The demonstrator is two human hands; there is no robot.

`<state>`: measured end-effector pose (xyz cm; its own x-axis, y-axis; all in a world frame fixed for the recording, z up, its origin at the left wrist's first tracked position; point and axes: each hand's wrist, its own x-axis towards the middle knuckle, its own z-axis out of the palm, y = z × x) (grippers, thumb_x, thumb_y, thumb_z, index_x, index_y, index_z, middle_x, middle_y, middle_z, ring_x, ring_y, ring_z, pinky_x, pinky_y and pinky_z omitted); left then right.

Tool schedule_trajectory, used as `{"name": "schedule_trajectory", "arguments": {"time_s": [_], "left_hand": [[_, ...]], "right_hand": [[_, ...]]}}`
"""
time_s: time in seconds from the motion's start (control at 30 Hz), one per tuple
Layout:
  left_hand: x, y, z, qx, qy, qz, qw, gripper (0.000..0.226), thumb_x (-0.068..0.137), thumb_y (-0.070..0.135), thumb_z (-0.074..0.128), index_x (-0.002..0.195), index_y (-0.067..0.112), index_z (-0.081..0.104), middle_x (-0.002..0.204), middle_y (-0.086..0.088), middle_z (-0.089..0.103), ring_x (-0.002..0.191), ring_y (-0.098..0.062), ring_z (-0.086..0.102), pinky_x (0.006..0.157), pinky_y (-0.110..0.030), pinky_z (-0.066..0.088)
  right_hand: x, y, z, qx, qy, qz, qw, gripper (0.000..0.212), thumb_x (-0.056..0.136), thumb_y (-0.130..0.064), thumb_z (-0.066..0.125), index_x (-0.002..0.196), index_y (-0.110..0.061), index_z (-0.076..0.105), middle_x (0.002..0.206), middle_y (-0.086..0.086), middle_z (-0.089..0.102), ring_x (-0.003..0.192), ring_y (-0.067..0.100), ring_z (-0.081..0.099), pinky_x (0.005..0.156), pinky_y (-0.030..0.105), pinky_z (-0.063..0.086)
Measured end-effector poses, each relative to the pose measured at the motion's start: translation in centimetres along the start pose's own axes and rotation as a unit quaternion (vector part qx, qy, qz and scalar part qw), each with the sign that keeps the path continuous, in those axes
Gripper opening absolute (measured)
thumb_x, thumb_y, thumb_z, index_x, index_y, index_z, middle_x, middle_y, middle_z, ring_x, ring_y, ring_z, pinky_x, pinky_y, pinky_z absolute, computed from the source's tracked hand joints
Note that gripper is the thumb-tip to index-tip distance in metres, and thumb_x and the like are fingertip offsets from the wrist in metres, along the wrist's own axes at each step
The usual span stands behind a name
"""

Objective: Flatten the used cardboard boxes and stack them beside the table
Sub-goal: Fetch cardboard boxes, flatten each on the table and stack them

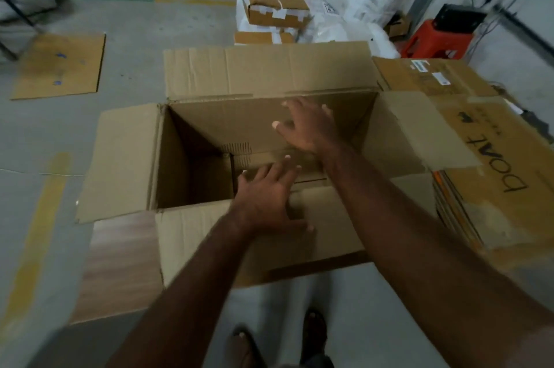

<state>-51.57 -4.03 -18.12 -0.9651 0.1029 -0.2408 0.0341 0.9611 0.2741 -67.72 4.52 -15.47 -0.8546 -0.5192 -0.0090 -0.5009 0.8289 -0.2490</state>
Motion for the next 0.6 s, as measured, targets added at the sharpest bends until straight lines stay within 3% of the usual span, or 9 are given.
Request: {"name": "schedule_trajectory", "arguments": {"time_s": [0.1,0.17,0.23,0.4,0.6], "left_hand": [[-0.1,0.2,0.0,-0.002,0.012,0.004,1.0,0.123,0.066,0.087,0.064,0.161,0.033,0.007,0.17,0.002,0.011,0.152,-0.027,0.02,0.114,-0.065,0.028],[-0.1,0.4,0.2,0.011,0.016,-0.006,1.0,0.12,0.064,0.089,0.064,0.159,0.034,0.017,0.168,0.004,0.018,0.151,-0.025,0.025,0.114,-0.062,0.03],[-0.2,0.6,0.5,0.032,0.021,-0.019,0.999,0.112,0.063,0.089,0.064,0.154,0.034,0.03,0.164,0.005,0.028,0.148,-0.024,0.031,0.112,-0.057,0.032],[-1.0,1.7,1.3,0.11,0.071,-0.037,0.991,0.069,0.077,0.078,0.061,0.131,0.036,0.053,0.139,0.006,0.058,0.13,-0.022,0.049,0.102,-0.046,0.037],[-2.8,3.2,2.3,0.123,0.126,-0.137,0.975,0.075,0.076,0.082,0.057,0.13,0.03,0.055,0.138,0.002,0.058,0.128,-0.025,0.047,0.102,-0.05,0.033]], "right_hand": [[-7.4,2.3,0.6,0.015,0.02,0.019,0.999,0.05,0.095,-0.059,0.052,0.133,-0.027,0.059,0.145,-0.002,0.053,0.14,0.02,0.043,0.116,0.051,0.025],[-11.7,4.4,1.6,0.017,0.049,0.036,0.998,0.05,0.091,-0.066,0.044,0.117,-0.029,0.064,0.129,-0.006,0.06,0.128,0.019,0.052,0.112,0.051,0.032],[-15.0,6.7,2.5,0.023,0.074,0.061,0.995,0.053,0.09,-0.07,0.038,0.108,-0.028,0.065,0.119,-0.007,0.063,0.119,0.018,0.056,0.113,0.05,0.03],[-17.6,10.8,2.7,-0.03,0.076,0.017,0.997,0.065,0.091,-0.075,0.033,0.117,-0.025,0.065,0.118,0.0,0.067,0.119,0.024,0.057,0.115,0.045,0.024],[-16.9,11.9,2.8,-0.052,0.078,-0.022,0.995,0.062,0.086,-0.074,0.038,0.11,-0.024,0.066,0.105,0.001,0.069,0.103,0.028,0.062,0.097,0.04,0.03]]}}
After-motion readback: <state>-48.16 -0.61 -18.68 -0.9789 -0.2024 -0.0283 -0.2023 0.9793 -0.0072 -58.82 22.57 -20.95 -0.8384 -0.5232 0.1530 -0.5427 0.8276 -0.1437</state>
